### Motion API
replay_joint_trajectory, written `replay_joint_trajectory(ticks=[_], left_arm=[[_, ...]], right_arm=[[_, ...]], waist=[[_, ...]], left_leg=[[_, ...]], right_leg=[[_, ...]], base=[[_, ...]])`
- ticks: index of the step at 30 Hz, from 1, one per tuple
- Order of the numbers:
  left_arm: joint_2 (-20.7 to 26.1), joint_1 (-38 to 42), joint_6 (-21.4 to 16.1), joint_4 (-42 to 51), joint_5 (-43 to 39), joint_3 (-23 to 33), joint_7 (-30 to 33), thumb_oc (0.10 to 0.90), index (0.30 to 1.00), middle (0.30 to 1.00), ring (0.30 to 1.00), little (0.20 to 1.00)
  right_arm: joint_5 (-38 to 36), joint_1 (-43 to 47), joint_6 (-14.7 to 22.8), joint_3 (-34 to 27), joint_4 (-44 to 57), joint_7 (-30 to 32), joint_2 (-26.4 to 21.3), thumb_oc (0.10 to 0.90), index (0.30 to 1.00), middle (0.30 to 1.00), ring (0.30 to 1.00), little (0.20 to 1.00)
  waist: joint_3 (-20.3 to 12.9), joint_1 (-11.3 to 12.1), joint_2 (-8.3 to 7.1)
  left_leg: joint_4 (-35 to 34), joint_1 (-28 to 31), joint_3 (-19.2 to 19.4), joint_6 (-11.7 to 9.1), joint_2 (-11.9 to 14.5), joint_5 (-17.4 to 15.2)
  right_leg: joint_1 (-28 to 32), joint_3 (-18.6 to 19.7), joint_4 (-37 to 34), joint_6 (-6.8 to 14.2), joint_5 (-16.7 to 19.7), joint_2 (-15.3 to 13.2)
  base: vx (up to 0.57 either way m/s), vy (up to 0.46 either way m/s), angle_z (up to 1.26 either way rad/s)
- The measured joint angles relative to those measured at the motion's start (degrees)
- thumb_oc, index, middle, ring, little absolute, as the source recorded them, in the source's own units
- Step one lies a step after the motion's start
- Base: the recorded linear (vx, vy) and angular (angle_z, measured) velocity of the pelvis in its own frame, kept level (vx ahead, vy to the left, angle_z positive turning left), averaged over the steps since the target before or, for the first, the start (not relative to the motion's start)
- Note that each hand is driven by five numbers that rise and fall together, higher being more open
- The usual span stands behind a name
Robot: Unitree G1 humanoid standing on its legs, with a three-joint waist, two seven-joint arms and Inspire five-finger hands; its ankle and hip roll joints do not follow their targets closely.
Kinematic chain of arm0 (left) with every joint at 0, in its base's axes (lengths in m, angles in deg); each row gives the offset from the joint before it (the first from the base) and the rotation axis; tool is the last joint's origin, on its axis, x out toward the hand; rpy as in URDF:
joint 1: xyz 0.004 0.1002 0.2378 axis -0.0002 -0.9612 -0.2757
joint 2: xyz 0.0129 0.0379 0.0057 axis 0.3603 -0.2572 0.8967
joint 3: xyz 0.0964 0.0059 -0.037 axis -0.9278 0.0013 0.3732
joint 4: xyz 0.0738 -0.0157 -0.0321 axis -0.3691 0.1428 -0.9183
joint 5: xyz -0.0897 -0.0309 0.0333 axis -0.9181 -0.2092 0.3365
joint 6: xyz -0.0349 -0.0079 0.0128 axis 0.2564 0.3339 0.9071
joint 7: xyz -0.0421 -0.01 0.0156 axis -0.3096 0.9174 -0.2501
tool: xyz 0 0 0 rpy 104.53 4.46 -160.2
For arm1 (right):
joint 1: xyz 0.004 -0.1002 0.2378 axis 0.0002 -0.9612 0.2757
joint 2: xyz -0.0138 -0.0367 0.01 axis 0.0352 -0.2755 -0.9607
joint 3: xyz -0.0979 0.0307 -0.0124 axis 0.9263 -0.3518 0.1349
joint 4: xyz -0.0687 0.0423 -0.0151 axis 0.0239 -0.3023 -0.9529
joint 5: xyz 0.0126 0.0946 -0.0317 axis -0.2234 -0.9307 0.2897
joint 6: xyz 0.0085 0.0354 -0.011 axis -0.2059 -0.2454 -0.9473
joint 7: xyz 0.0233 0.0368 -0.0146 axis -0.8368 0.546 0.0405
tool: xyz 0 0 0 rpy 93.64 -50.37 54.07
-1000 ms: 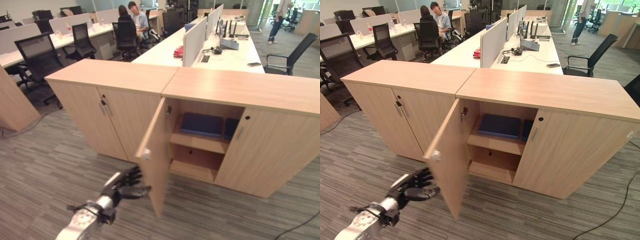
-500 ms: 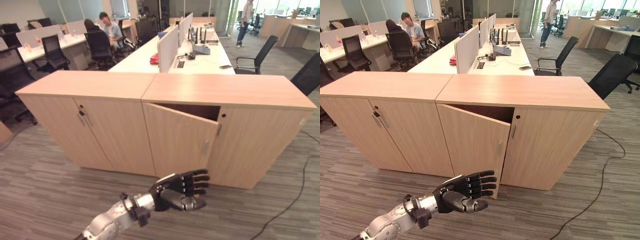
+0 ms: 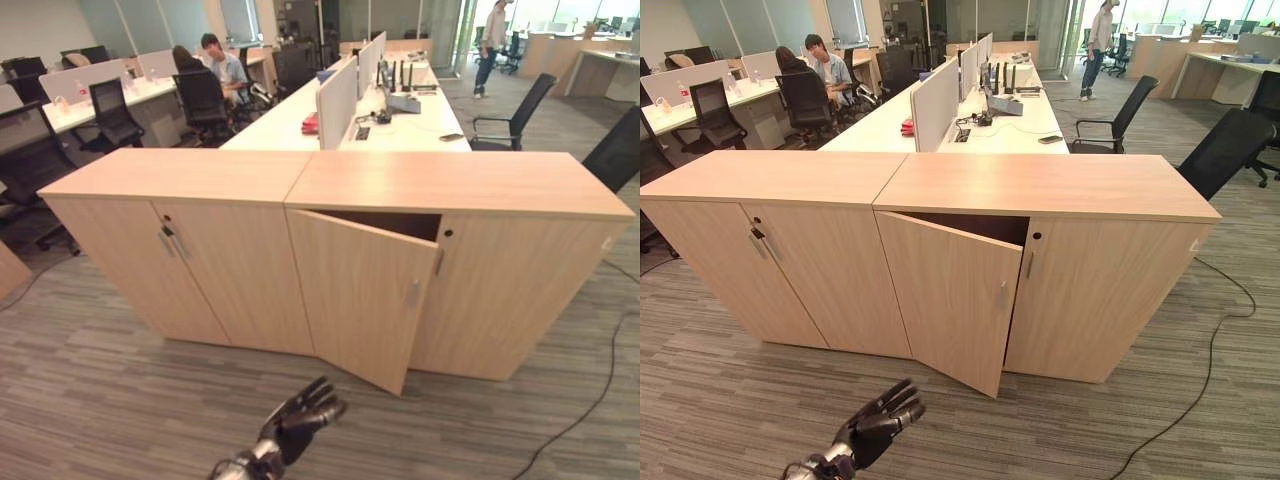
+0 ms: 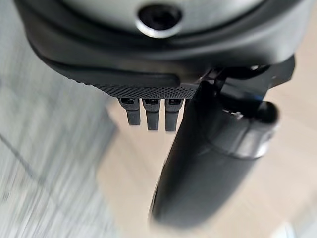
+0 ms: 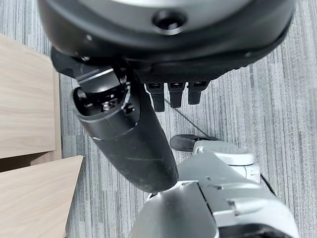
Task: Put the empty folder in the office cabinet
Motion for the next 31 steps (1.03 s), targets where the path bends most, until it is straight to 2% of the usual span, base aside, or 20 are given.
replay_joint_trajectory(ticks=[2, 4, 6, 8, 9, 10, 11, 14, 23, 31], left_arm=[[0.7, -0.4, 0.2, -4.4, 3.7, 0.1, 0.6, 0.8, 0.9, 0.9, 0.9, 0.9], [-1.3, 1.9, -1.9, -16.1, 11.0, 2.8, 0.3, 0.8, 0.9, 0.9, 0.9, 0.9], [-0.8, 2.0, -2.6, -21.1, 16.0, 2.8, 2.3, 0.8, 0.9, 0.9, 0.9, 0.9], [-1.6, 6.4, -6.2, -35.1, 23.9, 4.4, 2.7, 0.8, 0.9, 0.9, 0.9, 0.9], [-1.5, 7.2, -5.4, -38.6, 26.2, 4.9, 4.6, 0.8, 0.9, 0.9, 0.9, 0.9], [-1.3, 7.2, -6.6, -41.9, 29.2, 6.6, 4.7, 0.8, 0.9, 0.9, 0.9, 0.9], [-1.2, 7.8, -7.1, -43.2, 30.4, 8.7, 5.7, 0.8, 0.9, 0.9, 0.9, 0.9], [-0.8, 7.9, -7.6, -42.2, 34.4, 8.9, 6.3, 0.8, 0.9, 0.9, 0.9, 0.9], [-0.9, 6.5, -8.2, -44.3, 33.4, 13.5, 6.2, 0.8, 0.9, 0.9, 0.9, 0.9], [-0.7, 7.8, -8.4, -40.6, 33.7, 5.2, 7.3, 0.8, 0.9, 0.9, 0.9, 0.9]], right_arm=[[0.0, -0.1, 0.0, -0.1, 0.0, 0.0, 0.1, 0.8, 0.9, 0.9, 0.9, 0.9], [0.0, -0.4, 0.1, -0.2, 0.3, 0.0, 0.1, 0.8, 0.9, 0.9, 0.9, 0.9], [-0.1, -0.6, 0.2, -0.3, 0.3, 0.0, 0.5, 0.8, 0.9, 0.9, 0.9, 0.9], [-0.6, -0.6, 0.4, -0.5, -0.1, -0.2, 0.6, 0.8, 0.9, 0.9, 0.9, 0.9], [-0.6, -0.4, 0.5, -0.6, 0.0, -0.2, 0.8, 0.8, 0.9, 0.9, 0.9, 0.9], [-0.6, -0.7, 0.9, -1.0, 0.2, -0.3, 0.9, 0.8, 0.9, 0.9, 0.9, 0.9], [-0.5, -0.9, 0.9, -0.9, -0.1, -0.4, 1.0, 0.8, 0.9, 0.9, 0.9, 0.9], [-0.5, -1.5, 1.0, -1.0, 0.0, -0.5, 1.0, 0.8, 0.9, 0.9, 0.9, 0.9], [-0.9, -3.3, 1.1, -1.3, -0.2, -0.9, 1.2, 0.8, 0.9, 0.9, 0.9, 0.9], [-0.9, -3.0, 1.1, -1.3, -0.2, -0.8, 1.2, 0.8, 0.9, 0.9, 0.9, 0.9]], waist=[[0.1, 0.0, -0.17], [-0.1, 0.0, -0.23], [0.0, -0.3, -0.76], [-0.3, 0.1, -0.98], [-0.3, -0.1, -1.33], [-0.5, -0.2, -1.17], [-0.5, -0.1, -1.56], [-0.8, 0.0, -1.78], [-1.0, -0.1, -1.86], [-1.0, -0.3, -1.76]], left_leg=[[0.0, -0.1, 0.0, 0.0, -0.1, 0.0], [0.0, 0.0, 0.1, -0.2, -0.1, 0.1], [0.1, -0.2, 0.2, -0.3, -0.1, 0.1], [0.2, -0.1, 0.3, -0.3, 0.0, 0.1], [0.2, -0.2, 0.3, -0.2, 0.0, -0.1], [0.2, -0.3, 0.6, 0.0, 0.1, -0.3], [0.0, -0.4, 0.7, 0.0, 0.0, -0.3], [0.0, -0.3, 0.9, 0.0, -0.1, -0.6], [0.2, -0.2, 1.4, -0.3, -0.3, -0.7], [0.2, -0.4, 2.2, -0.3, -0.4, -0.8]], right_leg=[[-0.2, 0.1, 0.0, 0.0, 0.0, 0.0], [-0.1, 0.2, 0.0, 0.0, 0.0, 0.0], [-0.4, 0.3, 0.0, 0.0, 0.0, 0.1], [-0.3, 0.3, 0.0, 0.0, 0.0, 0.1], [-0.4, 0.4, 0.0, 0.0, 0.0, 0.1], [-0.7, 0.6, 0.0, -0.1, 0.0, 0.1], [-0.8, 0.6, 0.0, -0.1, 0.0, 0.1], [-0.8, 0.8, 0.0, 0.0, 0.0, 0.0], [-1.0, 1.4, 0.0, 0.0, -0.1, 0.0], [-1.6, 2.1, 0.0, 0.0, 0.0, 0.0]], base=[[0.0, 0.0, 0.0], [0.0, 0.0, 0.0], [0.0, 0.0, 0.0], [0.0, 0.0, 0.0], [0.01, 0.012, -0.06], [0.02, 0.019, -0.06], [0.02, 0.018, -0.05], [-0.01, 0.01, -0.03], [-0.01, 0.006, -0.02], [-0.01, 0.012, -0.05]])
